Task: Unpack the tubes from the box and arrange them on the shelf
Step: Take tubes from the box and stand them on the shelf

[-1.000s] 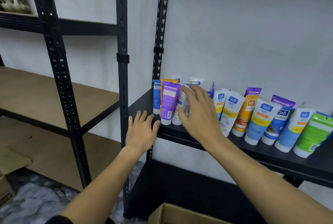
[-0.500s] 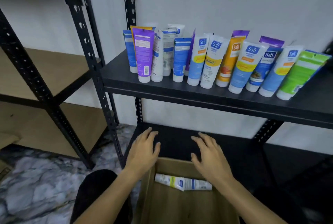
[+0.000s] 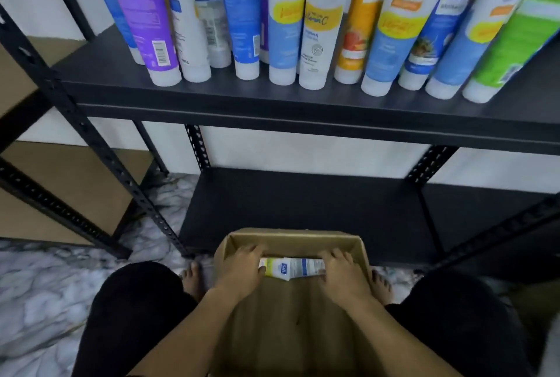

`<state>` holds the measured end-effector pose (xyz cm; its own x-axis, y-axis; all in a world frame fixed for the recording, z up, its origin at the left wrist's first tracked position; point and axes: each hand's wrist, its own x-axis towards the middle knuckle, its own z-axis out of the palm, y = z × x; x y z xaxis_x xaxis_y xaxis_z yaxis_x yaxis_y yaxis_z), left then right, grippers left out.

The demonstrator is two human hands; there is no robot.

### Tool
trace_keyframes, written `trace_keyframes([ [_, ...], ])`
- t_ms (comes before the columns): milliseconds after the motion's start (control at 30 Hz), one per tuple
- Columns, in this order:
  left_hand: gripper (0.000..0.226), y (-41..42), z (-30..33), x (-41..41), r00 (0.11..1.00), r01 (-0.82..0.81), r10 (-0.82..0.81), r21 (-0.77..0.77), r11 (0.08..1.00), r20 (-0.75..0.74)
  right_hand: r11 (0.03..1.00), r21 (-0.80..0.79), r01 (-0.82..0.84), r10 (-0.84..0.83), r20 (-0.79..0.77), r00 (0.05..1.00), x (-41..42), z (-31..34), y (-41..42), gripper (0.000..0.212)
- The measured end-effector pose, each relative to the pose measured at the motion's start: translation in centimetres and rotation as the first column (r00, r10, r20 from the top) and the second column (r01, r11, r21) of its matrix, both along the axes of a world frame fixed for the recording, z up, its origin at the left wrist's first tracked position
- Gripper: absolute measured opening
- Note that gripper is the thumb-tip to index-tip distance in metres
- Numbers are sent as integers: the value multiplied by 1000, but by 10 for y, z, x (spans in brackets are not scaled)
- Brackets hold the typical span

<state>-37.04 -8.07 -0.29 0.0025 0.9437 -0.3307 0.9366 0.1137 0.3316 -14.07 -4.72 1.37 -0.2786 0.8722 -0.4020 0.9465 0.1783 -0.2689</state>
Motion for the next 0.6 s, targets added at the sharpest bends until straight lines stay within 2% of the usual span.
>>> trace_keyframes([
  [133, 38, 3, -30, 8, 1000, 10, -9, -67, 998, 14, 998, -59, -14, 17, 38, 999, 1, -25, 2, 49],
  [300, 48, 4, -66, 18, 999, -11, 17, -148, 989, 42, 993, -117, -22, 27, 46, 999, 8, -48, 6, 55],
  [600, 49, 18, -113, 23, 992, 75, -84, -93, 993, -98, 993, -96, -62, 68, 62, 996, 4, -89, 26, 57],
])
